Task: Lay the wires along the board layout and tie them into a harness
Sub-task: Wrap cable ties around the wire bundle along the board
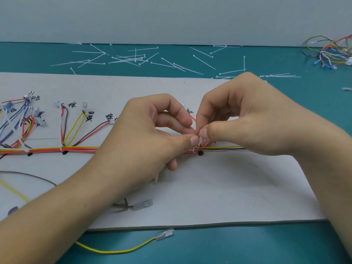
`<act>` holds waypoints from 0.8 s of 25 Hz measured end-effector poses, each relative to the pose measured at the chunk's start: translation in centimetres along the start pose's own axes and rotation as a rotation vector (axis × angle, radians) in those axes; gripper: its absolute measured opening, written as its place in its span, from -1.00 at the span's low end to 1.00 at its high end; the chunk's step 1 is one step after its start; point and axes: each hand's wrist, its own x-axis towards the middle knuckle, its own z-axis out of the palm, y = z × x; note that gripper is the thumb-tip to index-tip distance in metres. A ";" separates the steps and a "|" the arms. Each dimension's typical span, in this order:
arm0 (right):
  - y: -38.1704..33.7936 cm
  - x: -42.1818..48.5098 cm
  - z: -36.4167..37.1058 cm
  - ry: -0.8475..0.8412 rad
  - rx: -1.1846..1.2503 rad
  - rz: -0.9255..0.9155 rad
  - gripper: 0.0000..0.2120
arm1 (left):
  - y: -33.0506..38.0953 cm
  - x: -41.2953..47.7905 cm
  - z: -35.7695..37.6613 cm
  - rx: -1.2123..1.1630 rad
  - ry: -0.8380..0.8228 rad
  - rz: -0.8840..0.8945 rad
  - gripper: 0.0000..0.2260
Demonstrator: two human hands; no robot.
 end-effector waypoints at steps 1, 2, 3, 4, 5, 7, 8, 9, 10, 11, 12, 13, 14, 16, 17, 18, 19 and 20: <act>0.1 0.0 0.0 0.007 -0.004 -0.001 -0.84 | 0.0 0.0 0.0 0.007 0.002 0.009 -0.80; 0.1 0.1 0.1 0.012 -0.007 -0.002 -0.84 | 0.0 0.0 0.0 0.015 0.001 0.022 -0.80; 0.2 0.1 0.1 0.018 -0.010 -0.005 -0.85 | 0.1 -0.1 0.0 0.029 -0.001 0.039 -0.79; 0.2 0.2 0.2 0.024 -0.016 -0.009 -0.86 | 0.1 -0.1 0.0 0.047 -0.001 0.061 -0.78; 0.2 0.2 0.3 0.030 -0.021 -0.010 -0.86 | 0.1 -0.1 0.0 0.070 0.001 0.086 -0.77; 0.3 0.3 0.4 0.047 -0.017 -0.004 -0.85 | 0.0 0.0 0.1 0.131 0.000 0.141 -0.73; 0.3 0.3 0.4 0.058 -0.013 0.002 -0.84 | 0.0 0.0 0.1 0.163 -0.001 0.164 -0.71; 0.4 0.3 0.4 0.070 -0.011 0.009 -0.82 | -0.1 0.1 0.2 0.189 0.000 0.179 -0.70; 0.4 0.4 0.5 0.082 -0.010 0.014 -0.83 | -0.1 0.2 0.2 0.207 0.000 0.188 -0.68; 0.5 0.4 0.5 0.097 -0.009 0.018 -0.85 | -0.2 0.2 0.2 0.220 -0.002 0.192 -0.67; 0.5 0.5 0.5 0.115 -0.007 0.022 -0.88 | -0.2 0.3 0.2 0.234 -0.010 0.195 -0.66; 0.5 0.5 0.5 0.136 -0.004 0.025 -0.89 | -0.2 0.3 0.3 0.250 -0.020 0.199 -0.65; 0.5 0.6 0.5 0.154 -0.001 0.026 -0.90 | -0.2 0.3 0.3 0.269 -0.031 0.204 -0.64; 0.5 0.6 0.6 0.185 -0.002 0.023 -0.90 | -0.2 0.2 0.4 0.318 -0.047 0.223 -0.64; 0.5 0.7 0.6 0.201 -0.003 0.024 -0.90 | -0.2 0.2 0.4 0.343 -0.049 0.236 -0.64; 0.4 0.7 0.6 0.219 0.000 0.026 -0.90 | -0.2 0.2 0.4 0.364 -0.047 0.246 -0.64; 0.5 0.7 0.6 0.241 0.006 0.029 -0.90 | -0.2 0.2 0.5 0.382 -0.042 0.251 -0.64; 0.5 0.8 0.6 0.266 0.014 0.030 -0.90 | -0.2 0.2 0.6 0.401 -0.039 0.254 -0.64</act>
